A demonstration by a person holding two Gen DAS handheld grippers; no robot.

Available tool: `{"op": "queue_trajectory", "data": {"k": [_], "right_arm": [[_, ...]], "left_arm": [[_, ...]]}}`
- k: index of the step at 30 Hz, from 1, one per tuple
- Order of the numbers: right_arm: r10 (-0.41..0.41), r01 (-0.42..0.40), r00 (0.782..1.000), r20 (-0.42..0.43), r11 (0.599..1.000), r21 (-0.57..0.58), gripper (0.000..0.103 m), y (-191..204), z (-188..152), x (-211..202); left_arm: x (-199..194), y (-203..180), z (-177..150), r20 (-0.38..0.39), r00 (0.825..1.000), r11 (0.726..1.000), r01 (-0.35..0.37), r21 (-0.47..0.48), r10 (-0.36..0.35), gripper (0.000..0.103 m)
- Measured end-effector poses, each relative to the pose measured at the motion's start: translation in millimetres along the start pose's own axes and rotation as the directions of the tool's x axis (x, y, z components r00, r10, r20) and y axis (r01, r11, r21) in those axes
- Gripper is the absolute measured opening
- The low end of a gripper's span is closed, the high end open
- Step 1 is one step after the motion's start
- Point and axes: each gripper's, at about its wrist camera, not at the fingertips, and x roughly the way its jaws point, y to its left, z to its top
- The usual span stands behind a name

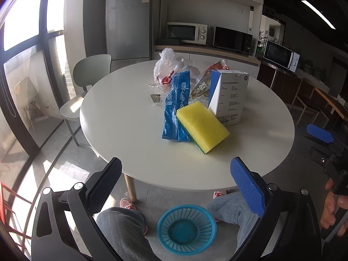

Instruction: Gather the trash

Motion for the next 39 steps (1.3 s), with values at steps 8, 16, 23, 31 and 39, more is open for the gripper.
{"op": "queue_trajectory", "data": {"k": [8,16,23,31,39], "right_arm": [[-0.012,0.012,1.000,-0.020,1.000,-0.005,0.095,-0.9,-3.2,3.7],[-0.013,0.013,1.000,-0.010,1.000,0.002,0.095,-4.7,-2.6,0.9],[-0.008,0.008,1.000,-0.011,1.000,0.008,0.095,-7.2,-4.0,1.6],[-0.012,0.013,1.000,-0.016,1.000,0.008,0.095,-7.0,-2.7,3.8],[-0.013,0.013,1.000,-0.017,1.000,0.007,0.095,-7.2,-2.8,4.1]], "left_arm": [[1.4,0.9,-3.1,-0.012,1.000,1.000,-0.006,-0.002,0.006,0.097],[-2.4,-0.4,-0.9,0.010,1.000,1.000,-0.003,0.004,0.003,0.097],[0.0,-0.8,-2.3,0.006,1.000,1.000,-0.004,0.002,0.004,0.097],[-0.3,0.2,-1.7,0.003,1.000,1.000,-0.004,0.003,0.004,0.097],[0.5,0.4,-1.8,0.003,1.000,1.000,-0.003,0.001,0.003,0.097]]}}
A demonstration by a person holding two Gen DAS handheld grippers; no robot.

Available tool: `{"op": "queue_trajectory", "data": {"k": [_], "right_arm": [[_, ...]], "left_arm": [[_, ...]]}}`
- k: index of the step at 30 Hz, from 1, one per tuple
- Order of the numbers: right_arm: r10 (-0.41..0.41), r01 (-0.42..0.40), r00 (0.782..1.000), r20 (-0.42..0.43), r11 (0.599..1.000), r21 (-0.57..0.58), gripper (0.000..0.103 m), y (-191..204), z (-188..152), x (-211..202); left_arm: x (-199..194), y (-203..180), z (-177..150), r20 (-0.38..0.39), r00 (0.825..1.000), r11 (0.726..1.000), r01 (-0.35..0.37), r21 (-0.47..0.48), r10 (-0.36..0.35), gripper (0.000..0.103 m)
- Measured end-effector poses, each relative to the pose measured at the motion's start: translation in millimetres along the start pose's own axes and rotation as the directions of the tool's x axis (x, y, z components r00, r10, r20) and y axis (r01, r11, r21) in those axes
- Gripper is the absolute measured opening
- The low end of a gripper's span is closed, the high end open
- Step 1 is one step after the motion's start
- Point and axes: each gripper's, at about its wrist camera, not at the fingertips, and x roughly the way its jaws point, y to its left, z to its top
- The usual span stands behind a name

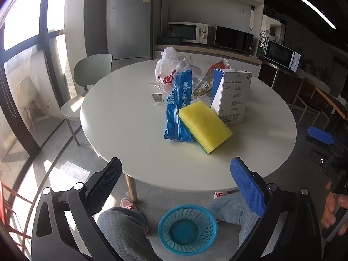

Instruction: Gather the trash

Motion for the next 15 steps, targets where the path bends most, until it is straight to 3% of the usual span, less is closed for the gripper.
{"op": "queue_trajectory", "data": {"k": [15], "right_arm": [[0.000,0.001,1.000,-0.008,1.000,0.007,0.095,-1.5,-1.9,3.8]], "left_arm": [[4.4,-0.5,-2.8,-0.009,1.000,1.000,0.003,0.002,-0.003,0.097]]}}
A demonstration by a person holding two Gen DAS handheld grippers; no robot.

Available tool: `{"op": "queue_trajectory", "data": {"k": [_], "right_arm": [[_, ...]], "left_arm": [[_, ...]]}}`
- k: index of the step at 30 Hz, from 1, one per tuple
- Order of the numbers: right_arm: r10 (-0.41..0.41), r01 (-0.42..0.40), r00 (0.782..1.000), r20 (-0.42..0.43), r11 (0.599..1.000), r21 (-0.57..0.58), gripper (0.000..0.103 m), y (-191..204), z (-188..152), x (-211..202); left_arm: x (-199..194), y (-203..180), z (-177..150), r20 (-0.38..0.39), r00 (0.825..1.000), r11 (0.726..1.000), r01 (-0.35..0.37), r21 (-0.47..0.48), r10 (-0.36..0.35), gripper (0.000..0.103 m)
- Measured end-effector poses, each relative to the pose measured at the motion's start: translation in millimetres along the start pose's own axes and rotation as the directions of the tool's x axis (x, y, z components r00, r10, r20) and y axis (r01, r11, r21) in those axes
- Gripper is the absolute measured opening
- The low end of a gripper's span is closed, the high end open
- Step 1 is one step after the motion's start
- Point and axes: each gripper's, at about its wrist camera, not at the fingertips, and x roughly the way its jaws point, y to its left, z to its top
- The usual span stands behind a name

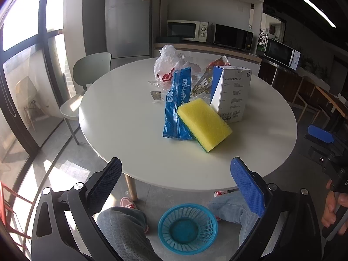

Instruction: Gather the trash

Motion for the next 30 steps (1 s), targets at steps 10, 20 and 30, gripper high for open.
{"op": "queue_trajectory", "data": {"k": [10,20,30], "right_arm": [[-0.005,0.006,1.000,-0.018,1.000,0.016,0.095,-8,2,15],[-0.010,0.010,1.000,-0.007,1.000,-0.007,0.095,-17,26,53],[0.105,-0.100,0.993,0.063,0.992,-0.076,0.095,-18,74,98]], "left_arm": [[14,1,3,-0.024,1.000,1.000,0.005,-0.002,-0.006,0.097],[55,-8,19,-0.057,0.996,0.997,0.074,0.003,-0.074,0.097],[97,5,66,-0.027,0.990,0.990,0.139,-0.013,-0.139,0.097]]}}
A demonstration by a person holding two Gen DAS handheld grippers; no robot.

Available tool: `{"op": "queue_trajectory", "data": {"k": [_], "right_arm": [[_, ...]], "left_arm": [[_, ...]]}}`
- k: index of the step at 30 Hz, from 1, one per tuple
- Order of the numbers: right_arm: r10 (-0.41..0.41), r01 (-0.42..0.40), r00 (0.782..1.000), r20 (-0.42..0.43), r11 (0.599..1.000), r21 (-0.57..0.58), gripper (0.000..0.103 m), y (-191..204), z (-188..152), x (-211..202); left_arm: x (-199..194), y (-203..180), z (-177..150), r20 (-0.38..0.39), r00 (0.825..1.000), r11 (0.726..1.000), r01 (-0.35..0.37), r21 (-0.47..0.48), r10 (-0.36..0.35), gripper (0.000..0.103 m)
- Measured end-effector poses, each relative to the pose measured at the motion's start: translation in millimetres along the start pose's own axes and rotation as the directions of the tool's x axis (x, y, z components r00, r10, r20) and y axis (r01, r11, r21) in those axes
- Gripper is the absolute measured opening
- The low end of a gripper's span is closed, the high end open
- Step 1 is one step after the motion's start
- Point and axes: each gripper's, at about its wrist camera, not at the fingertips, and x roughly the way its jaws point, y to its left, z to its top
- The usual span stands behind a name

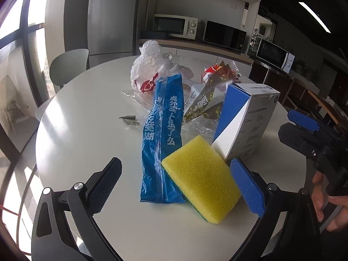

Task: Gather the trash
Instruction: 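Grasp the yellow sponge with the left tool while the right tool grasps the white HP box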

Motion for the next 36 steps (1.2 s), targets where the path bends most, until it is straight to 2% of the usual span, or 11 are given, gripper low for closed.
{"op": "queue_trajectory", "data": {"k": [4,7,10,12,15,18,23,26,33,36], "right_arm": [[0.029,-0.029,0.999,-0.015,0.999,-0.025,0.095,0,12,27],[0.097,-0.098,0.995,-0.039,0.995,-0.031,0.095,-2,17,42],[0.107,-0.110,0.992,-0.064,0.993,-0.042,0.094,1,16,51],[0.105,-0.108,0.992,-0.070,0.993,-0.041,0.078,2,14,54],[0.099,-0.100,0.994,-0.057,0.995,-0.017,0.078,1,11,50],[0.087,-0.087,0.996,-0.033,0.996,0.010,0.077,-2,9,40],[0.074,-0.075,0.997,0.010,0.995,0.060,0.078,-12,7,10],[0.067,-0.068,0.997,0.028,0.995,0.072,0.078,-15,5,-6],[0.062,-0.068,0.996,0.057,0.992,0.108,0.078,-18,-9,-38],[0.061,-0.069,0.996,0.067,0.990,0.123,0.078,-21,-14,-48]], "left_arm": [[14,11,9,-0.039,0.994,0.995,0.101,0.000,-0.101,0.097],[23,6,7,-0.071,0.984,0.986,0.164,0.040,-0.160,0.097],[31,-2,3,-0.097,0.980,0.981,0.182,0.069,-0.175,0.097],[33,-8,2,-0.102,0.978,0.979,0.191,0.076,-0.183,0.097],[32,-12,3,-0.096,0.979,0.979,0.186,0.081,-0.178,0.097],[29,-12,4,-0.103,0.978,0.980,0.186,0.071,-0.179,0.086],[32,-10,4,-0.143,0.974,0.982,0.185,0.043,-0.177,0.053],[34,-11,2,-0.160,0.975,0.986,0.163,0.037,-0.155,0.041],[30,-13,-6,-0.181,0.972,0.988,0.155,0.011,-0.151,0.033],[24,-16,-9,-0.180,0.971,0.986,0.164,0.008,-0.160,0.025]]}}
